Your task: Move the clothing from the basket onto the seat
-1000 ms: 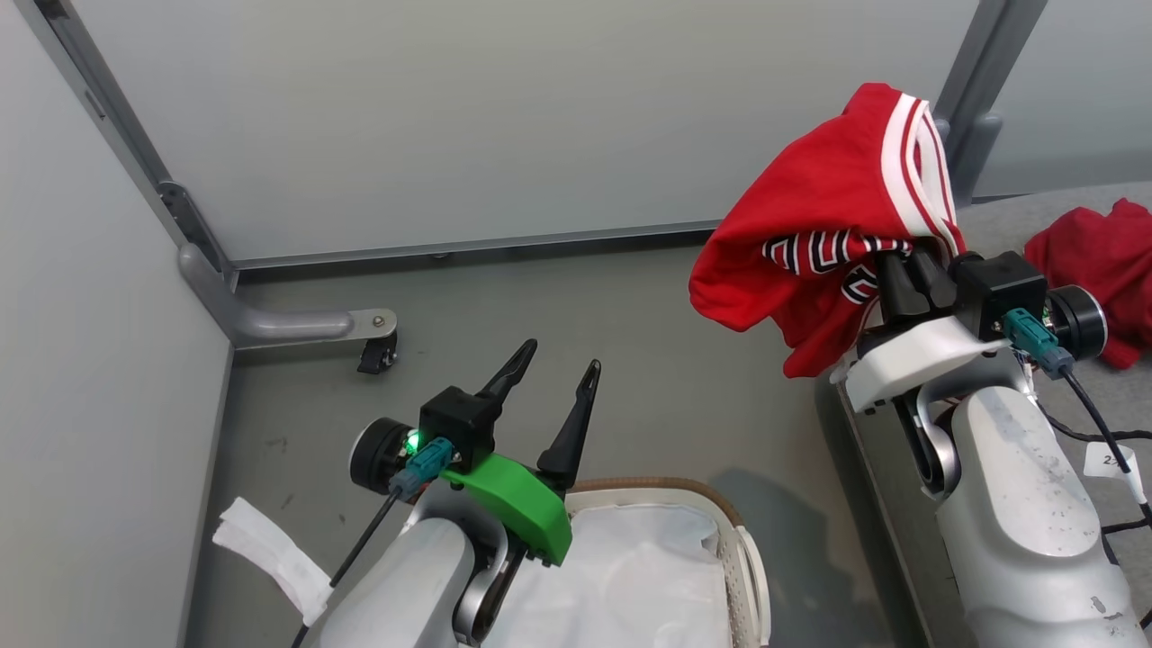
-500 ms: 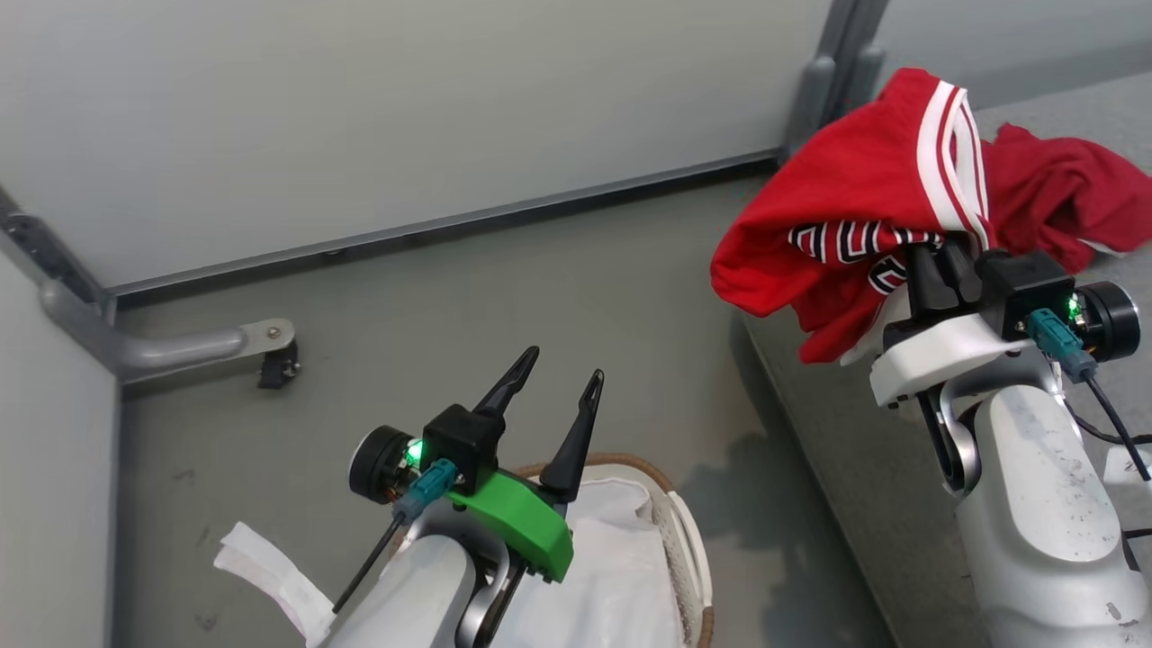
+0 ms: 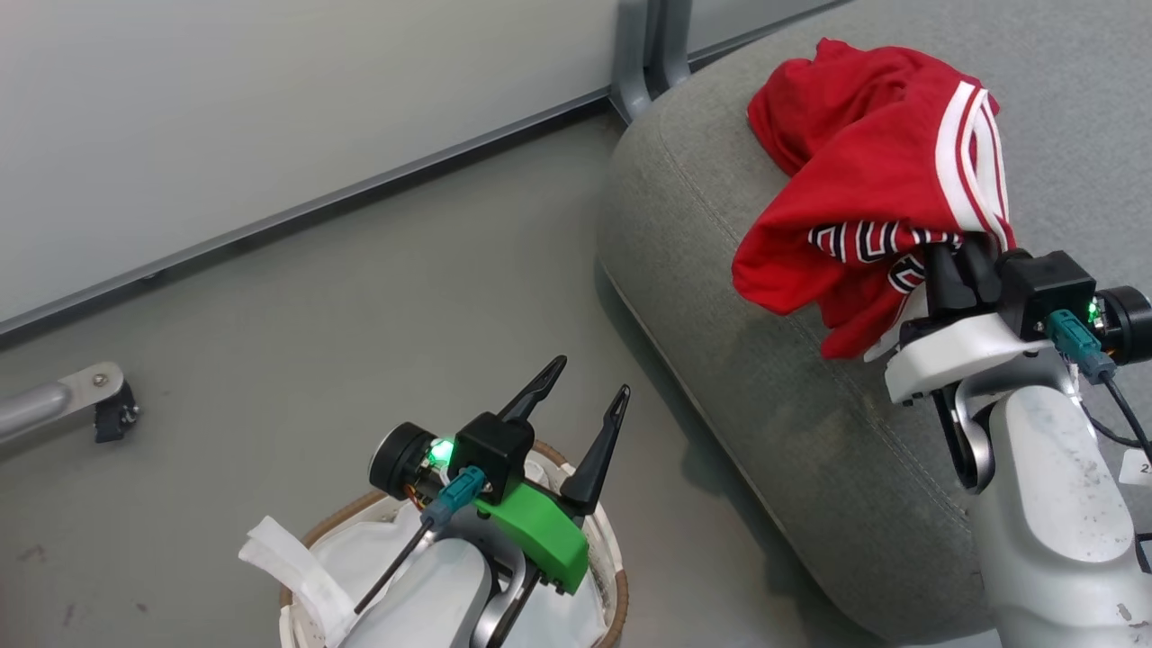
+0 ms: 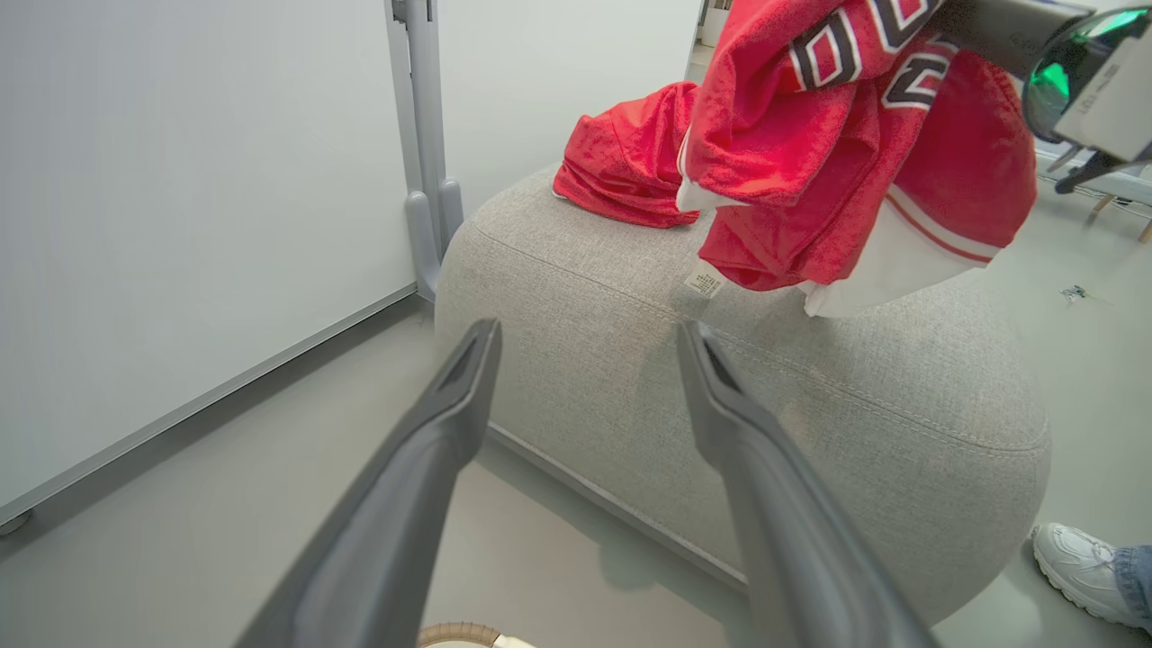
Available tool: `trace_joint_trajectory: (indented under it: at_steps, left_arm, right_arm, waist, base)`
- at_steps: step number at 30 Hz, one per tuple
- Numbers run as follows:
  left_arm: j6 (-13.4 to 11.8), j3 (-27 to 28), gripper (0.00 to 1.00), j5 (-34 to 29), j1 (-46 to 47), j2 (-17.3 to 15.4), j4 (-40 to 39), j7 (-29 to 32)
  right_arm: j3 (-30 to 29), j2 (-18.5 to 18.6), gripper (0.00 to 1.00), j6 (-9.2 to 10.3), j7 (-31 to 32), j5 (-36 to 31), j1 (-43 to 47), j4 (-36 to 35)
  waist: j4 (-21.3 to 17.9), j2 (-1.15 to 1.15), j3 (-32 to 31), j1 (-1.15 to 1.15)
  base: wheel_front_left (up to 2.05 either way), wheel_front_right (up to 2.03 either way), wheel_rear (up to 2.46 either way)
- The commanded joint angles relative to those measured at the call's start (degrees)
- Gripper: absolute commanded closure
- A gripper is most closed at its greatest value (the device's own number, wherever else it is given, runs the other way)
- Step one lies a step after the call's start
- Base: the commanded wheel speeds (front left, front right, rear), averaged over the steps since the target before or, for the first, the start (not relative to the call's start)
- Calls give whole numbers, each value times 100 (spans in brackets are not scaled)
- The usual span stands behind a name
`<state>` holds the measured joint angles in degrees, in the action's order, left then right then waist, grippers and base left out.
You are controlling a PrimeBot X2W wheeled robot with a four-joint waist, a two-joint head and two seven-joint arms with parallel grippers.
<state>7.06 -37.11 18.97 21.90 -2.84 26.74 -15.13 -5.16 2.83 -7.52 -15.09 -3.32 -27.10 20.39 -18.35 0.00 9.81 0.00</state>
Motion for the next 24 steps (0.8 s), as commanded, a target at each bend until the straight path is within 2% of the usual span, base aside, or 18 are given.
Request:
trace_joint_trajectory:
  at_steps: [1, 6, 8, 14, 18, 24]
  left_arm:
    - [21, 3, 0, -48, 119, -22, 15, -3]
    - [39, -17, 0, -81, 187, -26, 25, -2]
    - [43, -4, 0, -97, 231, -40, 39, -3]
    - [44, 38, 0, -190, 405, -105, -20, -2]
    - [43, 78, 0, -278, 587, -178, -138, -3]
    - [15, 96, 0, -396, 889, -323, -392, 8]
  right_arm:
    - [-57, 12, 100, 6, -12, -105, -162, -92]
    - [-365, 28, 100, 6, -11, -604, -596, -283]
    - [-479, 165, 100, 7, -11, -762, -878, -332]
    - [-677, 998, 100, 7, -11, -914, -1837, -169]
    - [-840, 1597, 100, 7, -11, -957, -2386, 130]
    - [-1286, 2253, 100, 7, 77, -784, -3081, 758]
  waist:
    - [-283, 0, 301, 0]
    - [-223, 0, 513, 0]
    - [-154, 0, 628, 0]
    - [190, 0, 1098, 0]
    - [430, 0, 1525, 0]
    - [706, 0, 2191, 0]
  base:
    - [0, 0, 0]
    - [0, 0, 0]
    - [0, 0, 0]
    - [0, 0, 0]
    - [0, 0, 0]
    - [0, 0, 0]
